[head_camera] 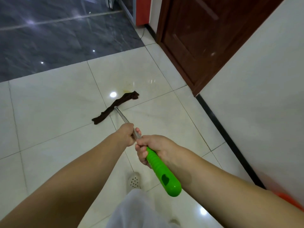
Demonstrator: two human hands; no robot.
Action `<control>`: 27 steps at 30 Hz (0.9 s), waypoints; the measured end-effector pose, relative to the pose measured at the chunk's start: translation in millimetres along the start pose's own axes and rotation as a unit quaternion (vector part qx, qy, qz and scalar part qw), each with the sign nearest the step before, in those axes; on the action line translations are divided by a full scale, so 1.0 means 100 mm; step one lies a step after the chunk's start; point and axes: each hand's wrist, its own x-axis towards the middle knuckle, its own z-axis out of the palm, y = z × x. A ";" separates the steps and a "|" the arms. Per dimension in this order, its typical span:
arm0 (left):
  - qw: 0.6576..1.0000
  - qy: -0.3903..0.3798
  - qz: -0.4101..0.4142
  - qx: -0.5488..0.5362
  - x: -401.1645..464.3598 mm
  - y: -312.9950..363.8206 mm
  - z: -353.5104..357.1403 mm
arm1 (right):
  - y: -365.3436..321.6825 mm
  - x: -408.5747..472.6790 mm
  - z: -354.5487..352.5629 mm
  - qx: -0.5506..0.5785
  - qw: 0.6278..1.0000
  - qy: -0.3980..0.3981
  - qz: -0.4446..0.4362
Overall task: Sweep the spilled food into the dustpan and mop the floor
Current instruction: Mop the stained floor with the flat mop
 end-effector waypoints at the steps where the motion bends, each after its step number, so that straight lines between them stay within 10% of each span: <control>1: 1.000 -0.001 -0.003 0.005 0.04 0.10 0.01 | -0.08 0.01 0.05 0.011 1.000 -0.001 0.002; 27: 0.997 0.002 -0.033 0.066 0.39 0.94 0.78 | -1.34 0.01 0.16 -0.038 0.999 0.018 0.027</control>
